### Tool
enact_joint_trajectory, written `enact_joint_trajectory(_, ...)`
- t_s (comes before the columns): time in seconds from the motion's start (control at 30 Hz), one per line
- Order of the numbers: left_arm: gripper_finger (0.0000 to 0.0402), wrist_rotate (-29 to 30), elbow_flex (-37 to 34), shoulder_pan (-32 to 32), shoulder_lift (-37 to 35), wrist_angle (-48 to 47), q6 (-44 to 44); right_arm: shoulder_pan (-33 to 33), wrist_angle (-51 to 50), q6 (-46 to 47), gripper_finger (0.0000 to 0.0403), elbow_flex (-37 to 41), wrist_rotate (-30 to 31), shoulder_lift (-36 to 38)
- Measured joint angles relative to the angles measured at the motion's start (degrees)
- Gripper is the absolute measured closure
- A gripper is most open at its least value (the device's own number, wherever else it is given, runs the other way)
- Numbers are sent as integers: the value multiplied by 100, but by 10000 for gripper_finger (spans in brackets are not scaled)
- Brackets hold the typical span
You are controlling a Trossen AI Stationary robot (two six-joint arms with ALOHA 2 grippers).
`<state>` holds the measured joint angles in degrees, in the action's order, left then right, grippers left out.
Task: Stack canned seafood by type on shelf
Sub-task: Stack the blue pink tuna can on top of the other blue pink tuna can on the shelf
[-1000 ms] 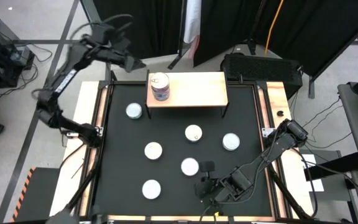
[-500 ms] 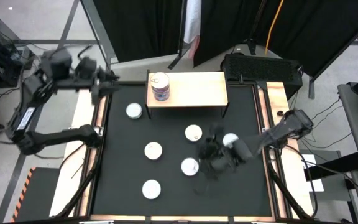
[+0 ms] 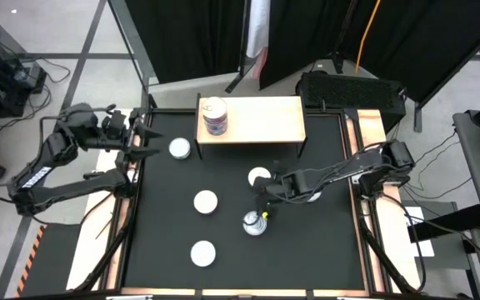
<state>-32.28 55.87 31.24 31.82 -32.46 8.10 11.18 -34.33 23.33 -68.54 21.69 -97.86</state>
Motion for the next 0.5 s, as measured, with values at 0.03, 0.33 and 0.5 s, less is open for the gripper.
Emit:
enact_joint_trajectory(0.03, 137, 81, -2, -55, 66, 43, -50, -48, 223, 77, 390, 165, -33, 0)
enact_joint_trajectory(0.33, 159, 1630, -11, -1165, 999, 13, -300, -252, 483, 525, 390, 729, -246, 2)
enact_joint_trajectory(0.5, 200, 2139, -8, -2640, 1432, 345, -585, -404, 464, 184, 390, 825, -236, 35)
